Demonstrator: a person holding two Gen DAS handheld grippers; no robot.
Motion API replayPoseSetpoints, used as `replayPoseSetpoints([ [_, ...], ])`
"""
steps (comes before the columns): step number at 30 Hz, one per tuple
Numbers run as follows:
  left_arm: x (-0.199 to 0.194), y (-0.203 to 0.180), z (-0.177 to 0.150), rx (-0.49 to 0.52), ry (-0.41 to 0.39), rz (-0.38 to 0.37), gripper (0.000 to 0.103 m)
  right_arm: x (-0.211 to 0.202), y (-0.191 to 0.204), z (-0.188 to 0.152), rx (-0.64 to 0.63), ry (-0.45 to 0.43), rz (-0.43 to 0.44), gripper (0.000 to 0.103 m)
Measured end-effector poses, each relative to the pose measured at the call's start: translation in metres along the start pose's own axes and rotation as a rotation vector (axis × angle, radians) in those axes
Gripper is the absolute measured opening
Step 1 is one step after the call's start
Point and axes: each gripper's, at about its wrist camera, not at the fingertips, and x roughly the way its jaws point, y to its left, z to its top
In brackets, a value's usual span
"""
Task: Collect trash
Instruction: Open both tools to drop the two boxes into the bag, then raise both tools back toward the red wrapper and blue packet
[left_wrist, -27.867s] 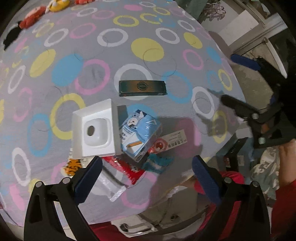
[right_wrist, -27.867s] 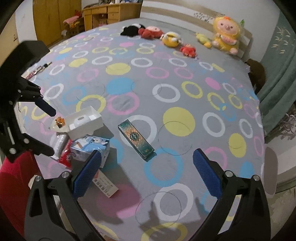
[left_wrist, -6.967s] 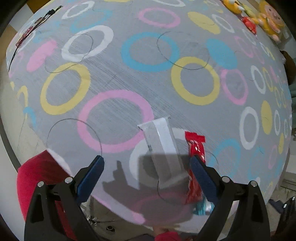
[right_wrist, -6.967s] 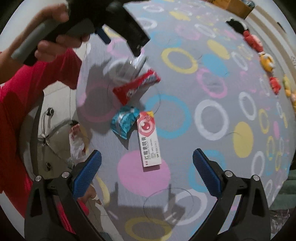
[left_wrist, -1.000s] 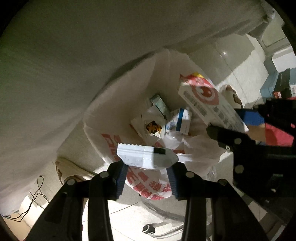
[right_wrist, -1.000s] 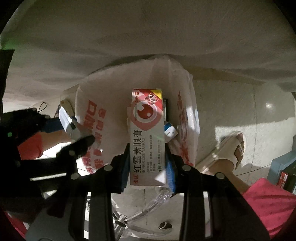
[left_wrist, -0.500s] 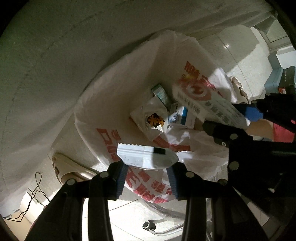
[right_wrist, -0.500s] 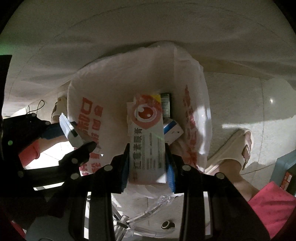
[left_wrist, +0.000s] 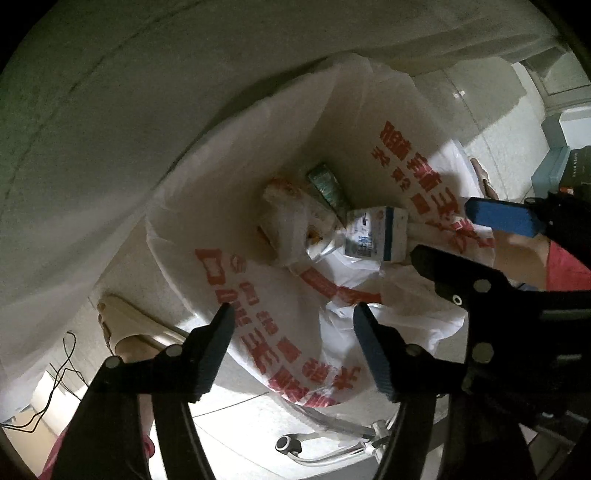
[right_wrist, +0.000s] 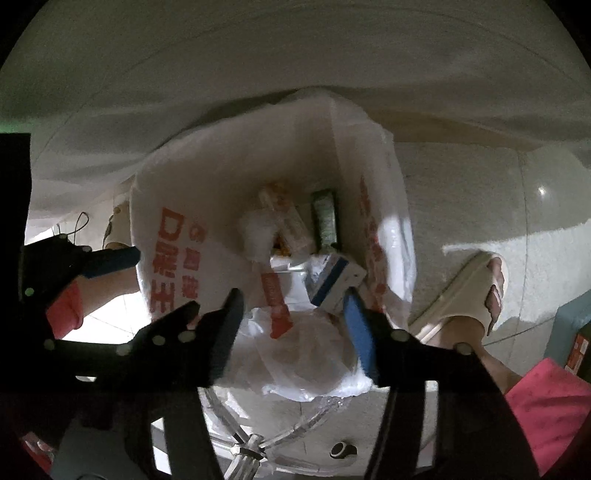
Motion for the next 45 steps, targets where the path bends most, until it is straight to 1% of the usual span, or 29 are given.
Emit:
replayPoseSetpoints([
  [4,-0.007,0.000,-0.001,-0.003,0.002,0.018,0.066,-0.002,0.001,-0.002,-0.001,-0.003,-0.010,0.057],
  [8,-0.022,-0.002,-0.009,0.000,-0.010,0.040,0.066,-0.017,0.004,-0.006,-0.031,-0.023,-0.020,0.059],
  [10,-0.035,-0.005,-0.016,0.005,-0.030,0.054,0.066,-0.030,0.009,-0.011,-0.053,-0.049,-0.026,0.066],
  [13,-0.054,-0.008,-0.026,0.010,-0.053,0.074,0.067,-0.055,0.016,-0.019,-0.092,-0.096,-0.025,0.069],
  [15,-0.074,-0.012,-0.036,0.012,-0.075,0.092,0.068,-0.073,0.021,-0.026,-0.119,-0.127,-0.017,0.071],
  [16,-0.083,-0.013,-0.040,0.009,-0.084,0.091,0.069,-0.087,0.023,-0.031,-0.140,-0.149,-0.012,0.076],
  [17,-0.098,-0.013,-0.048,-0.003,-0.097,0.083,0.072,-0.097,0.025,-0.033,-0.155,-0.165,-0.010,0.079],
  [18,-0.108,-0.012,-0.052,-0.016,-0.104,0.070,0.073,-0.112,0.027,-0.038,-0.184,-0.191,-0.009,0.082],
  [20,-0.130,-0.007,-0.064,-0.042,-0.118,0.035,0.074,-0.145,0.030,-0.045,-0.253,-0.237,-0.019,0.083],
  [21,-0.144,-0.004,-0.071,-0.056,-0.128,0.020,0.077,-0.159,0.032,-0.045,-0.277,-0.253,-0.019,0.085],
  [22,-0.154,-0.001,-0.075,-0.067,-0.131,0.016,0.078,-0.179,0.034,-0.046,-0.310,-0.272,-0.018,0.088],
  [24,-0.183,0.009,-0.083,-0.100,-0.136,0.020,0.080,-0.210,0.038,-0.046,-0.363,-0.301,-0.006,0.089],
  [26,-0.210,0.017,-0.087,-0.143,-0.151,0.017,0.081,-0.248,0.040,-0.046,-0.434,-0.352,-0.027,0.090],
  [27,-0.225,0.022,-0.089,-0.166,-0.161,0.010,0.084,-0.261,0.044,-0.046,-0.463,-0.372,-0.038,0.092],
  [29,-0.251,0.033,-0.091,-0.222,-0.182,0.000,0.086,-0.294,0.051,-0.048,-0.526,-0.413,-0.042,0.094],
  [33,-0.299,0.056,-0.089,-0.336,-0.210,-0.060,0.086,-0.341,0.065,-0.046,-0.620,-0.458,-0.031,0.094],
  [34,-0.309,0.060,-0.088,-0.358,-0.220,-0.057,0.086,-0.349,0.069,-0.048,-0.638,-0.467,-0.031,0.094],
  [35,-0.324,0.065,-0.085,-0.380,-0.239,-0.033,0.086,-0.363,0.074,-0.047,-0.671,-0.484,-0.033,0.094],
  [38,-0.350,0.074,-0.077,-0.427,-0.266,0.011,0.086,-0.385,0.080,-0.042,-0.721,-0.511,-0.034,0.095],
  [39,-0.357,0.076,-0.073,-0.442,-0.268,0.013,0.086,-0.391,0.083,-0.041,-0.739,-0.515,-0.027,0.095],
  [43,-0.381,0.091,-0.055,-0.509,-0.283,-0.032,0.086,-0.410,0.091,-0.027,-0.792,-0.513,-0.007,0.095],
  [45,-0.391,0.094,-0.044,-0.524,-0.301,-0.041,0.086,-0.417,0.096,-0.021,-0.816,-0.508,-0.007,0.095],
])
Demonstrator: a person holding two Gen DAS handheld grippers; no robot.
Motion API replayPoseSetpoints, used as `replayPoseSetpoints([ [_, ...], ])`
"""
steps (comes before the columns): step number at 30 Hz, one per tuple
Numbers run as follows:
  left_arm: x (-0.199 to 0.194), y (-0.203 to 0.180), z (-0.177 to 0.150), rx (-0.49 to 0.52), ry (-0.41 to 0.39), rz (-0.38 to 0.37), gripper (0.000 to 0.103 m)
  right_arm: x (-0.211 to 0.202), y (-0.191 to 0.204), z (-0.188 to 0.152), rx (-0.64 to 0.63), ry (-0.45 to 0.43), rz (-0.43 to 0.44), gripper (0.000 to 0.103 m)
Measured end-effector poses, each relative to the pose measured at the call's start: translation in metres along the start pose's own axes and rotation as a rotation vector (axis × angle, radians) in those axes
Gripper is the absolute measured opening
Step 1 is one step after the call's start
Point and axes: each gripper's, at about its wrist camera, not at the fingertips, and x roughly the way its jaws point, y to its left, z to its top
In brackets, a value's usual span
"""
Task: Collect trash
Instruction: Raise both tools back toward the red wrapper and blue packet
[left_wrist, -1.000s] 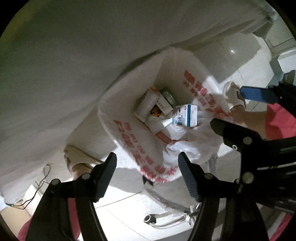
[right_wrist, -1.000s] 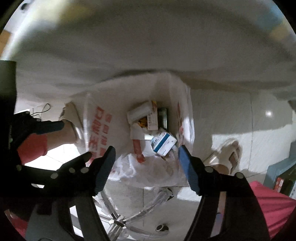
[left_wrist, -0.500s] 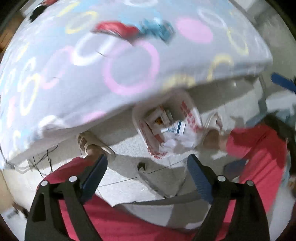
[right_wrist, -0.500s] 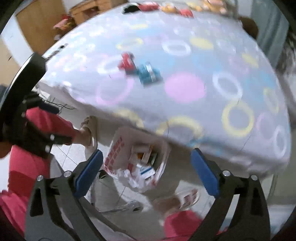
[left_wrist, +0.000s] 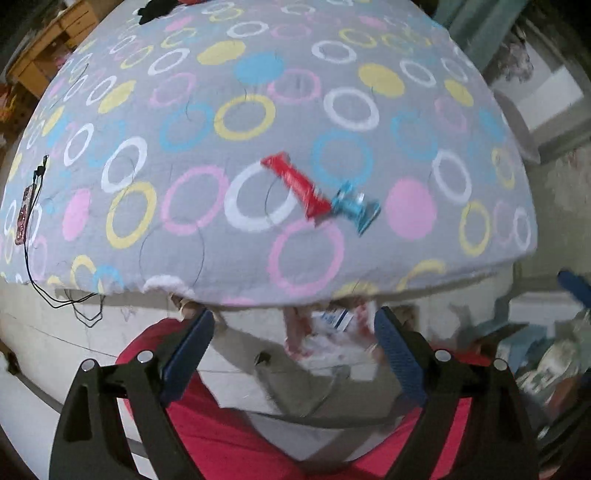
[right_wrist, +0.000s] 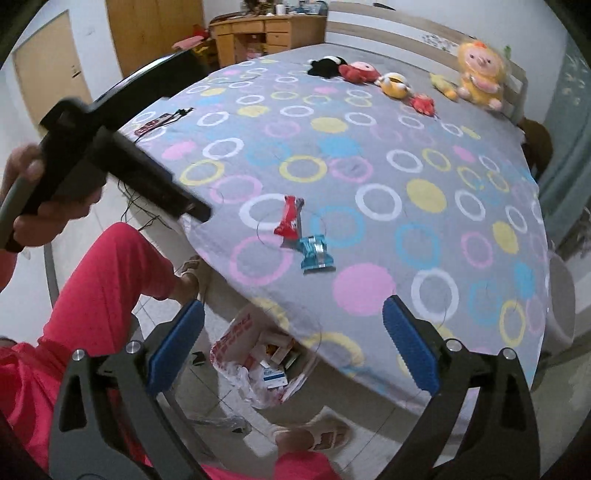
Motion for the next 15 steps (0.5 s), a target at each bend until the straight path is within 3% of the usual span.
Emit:
replayPoseSetpoints([
  [6,0.001,-0.012,0.037,-0.025,-0.018,-0.013,0.086,0.008,-0.011,0.022,-0.061,0.029,0.006,0.095],
  [10,0.020,-0.014,0.057,-0.043,-0.018,-0.046,0.086,0.024,-0.020,0.033,-0.073,0.047,0.024,0.095],
  [15,0.059,-0.004,0.080,-0.079,0.013,-0.015,0.086,0.058,-0.029,0.041,-0.084,0.081,0.041,0.095],
])
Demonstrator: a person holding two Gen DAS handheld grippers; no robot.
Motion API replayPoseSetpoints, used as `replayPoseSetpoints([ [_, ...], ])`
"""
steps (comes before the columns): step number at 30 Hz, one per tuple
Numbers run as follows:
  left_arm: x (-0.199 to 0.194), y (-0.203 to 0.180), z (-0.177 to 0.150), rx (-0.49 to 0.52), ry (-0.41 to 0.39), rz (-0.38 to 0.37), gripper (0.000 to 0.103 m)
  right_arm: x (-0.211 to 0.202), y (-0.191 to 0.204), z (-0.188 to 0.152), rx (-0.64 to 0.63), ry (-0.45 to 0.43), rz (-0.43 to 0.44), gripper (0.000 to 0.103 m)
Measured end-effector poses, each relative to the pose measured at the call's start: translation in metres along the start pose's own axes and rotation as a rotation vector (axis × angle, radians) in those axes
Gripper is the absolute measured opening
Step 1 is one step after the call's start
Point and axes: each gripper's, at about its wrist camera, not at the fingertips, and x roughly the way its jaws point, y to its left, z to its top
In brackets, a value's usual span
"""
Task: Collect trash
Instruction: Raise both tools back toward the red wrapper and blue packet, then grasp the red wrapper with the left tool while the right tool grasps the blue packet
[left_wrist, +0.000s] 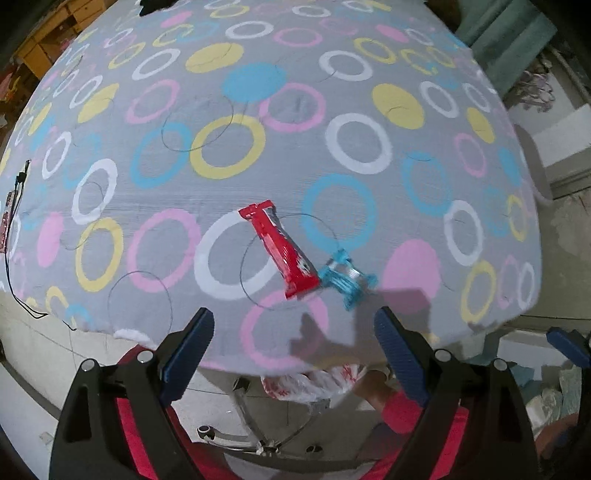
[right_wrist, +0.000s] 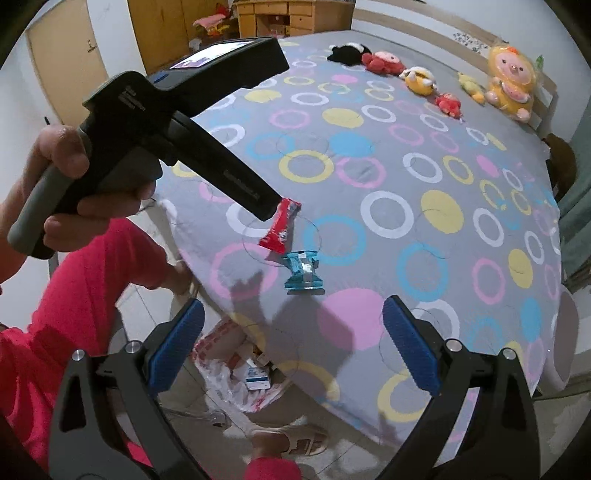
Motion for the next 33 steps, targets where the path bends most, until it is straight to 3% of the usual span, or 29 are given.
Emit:
replayPoseSetpoints([
  [15,0.088,0.030,0.039,-0.153,0.053,-0.015,0.086,0.124,-0.022,0.008,0.019,0.116,0.086,0.095],
  [26,0.132,0.039,0.046,-0.235,0.086,-0.029,0.085,0.198,-0.025,0.000,0.022,0.161,0.054,0.094],
  [29,0.137,0.039,0.048,-0.248,0.078,-0.024,0.083,0.204,-0.026,-0.002,0.027,0.159,0.048,0.085],
  [31,0.137,0.036,0.048,-0.241,0.065,-0.002,0.078,0.206,-0.026,-0.003,0.030,0.158,0.046,0.072],
  [33,0.136,0.038,0.048,-0.249,0.055,-0.002,0.070,0.206,-0.026,-0.006,0.036,0.155,0.045,0.071],
])
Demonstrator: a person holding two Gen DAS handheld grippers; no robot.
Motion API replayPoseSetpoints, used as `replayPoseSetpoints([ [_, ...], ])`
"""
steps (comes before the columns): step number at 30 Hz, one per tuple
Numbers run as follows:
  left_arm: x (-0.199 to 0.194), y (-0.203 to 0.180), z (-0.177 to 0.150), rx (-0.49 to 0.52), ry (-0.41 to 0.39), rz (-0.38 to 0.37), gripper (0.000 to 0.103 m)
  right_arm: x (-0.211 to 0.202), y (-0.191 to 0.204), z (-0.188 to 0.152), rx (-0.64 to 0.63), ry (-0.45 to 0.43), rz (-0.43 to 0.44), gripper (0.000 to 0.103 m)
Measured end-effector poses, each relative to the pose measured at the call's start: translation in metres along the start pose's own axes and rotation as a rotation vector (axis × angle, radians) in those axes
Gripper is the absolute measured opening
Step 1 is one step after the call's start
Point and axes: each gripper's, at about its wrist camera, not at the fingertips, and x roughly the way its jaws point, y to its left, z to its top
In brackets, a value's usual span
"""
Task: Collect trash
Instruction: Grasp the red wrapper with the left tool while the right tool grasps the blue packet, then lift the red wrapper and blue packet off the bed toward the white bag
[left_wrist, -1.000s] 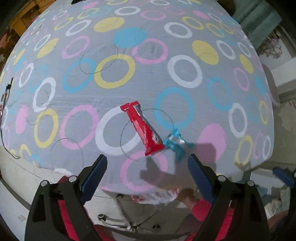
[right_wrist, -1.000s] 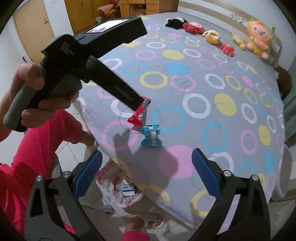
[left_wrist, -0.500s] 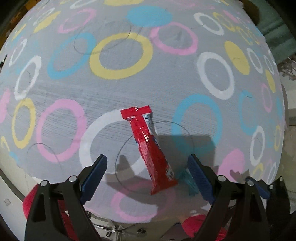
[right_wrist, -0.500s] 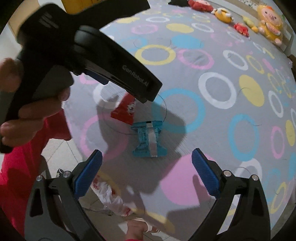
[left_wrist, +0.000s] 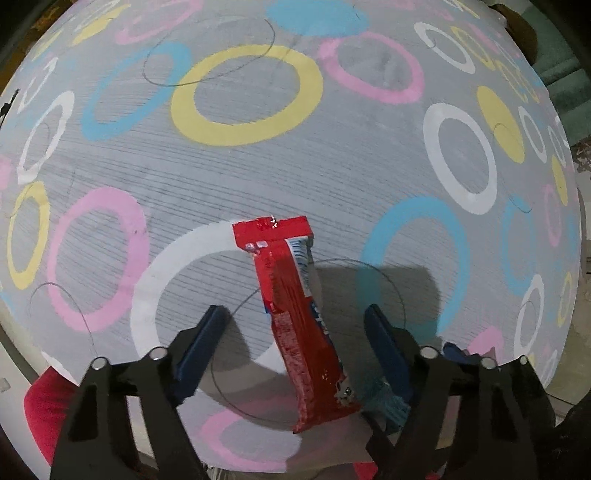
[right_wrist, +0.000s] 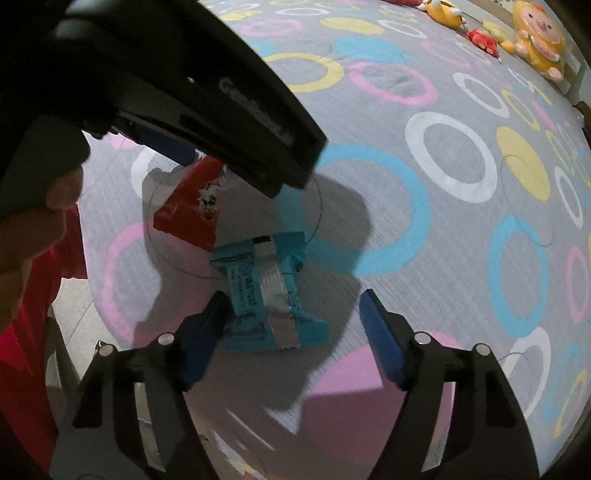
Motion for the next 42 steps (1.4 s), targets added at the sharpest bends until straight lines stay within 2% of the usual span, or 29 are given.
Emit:
replayPoseSetpoints([
  [2,-0.002,0.001,0.000,0.000,-0.009,-0.018,0.064,-0.003,0.001,-0.002,0.005,-0.014,-0.003,0.061],
  [3,-0.003,0.001,-0.001,0.002,-0.010,-0.016,0.056,-0.004,0.001,-0.003,0.008,-0.020,-0.002,0.051],
  [9,-0.008,0.011,-0.006,-0.004,-0.028,-0.025,0.035,-0.010,0.004,-0.012,0.030,-0.032,-0.027,0.047],
  [12,-0.010,0.016,-0.013,0.008,-0.036,-0.036,0.030,-0.016,0.005,-0.013,0.050,-0.041,-0.054,0.047],
  [18,-0.034,0.032,-0.020,0.044,-0.110,-0.056,0.022,-0.036,0.002,-0.021,0.150,-0.084,-0.083,0.047],
  [22,-0.048,0.040,-0.026,0.090,-0.150,-0.055,0.020,-0.056,-0.008,-0.031,0.226,-0.113,-0.101,0.047],
  [29,-0.063,0.047,-0.037,0.118,-0.168,-0.076,0.019,-0.078,-0.012,-0.036,0.292,-0.136,-0.133,0.047],
  [42,-0.091,0.040,-0.043,0.166,-0.204,-0.114,0.018,-0.093,-0.014,-0.039,0.335,-0.161,-0.149,0.047],
])
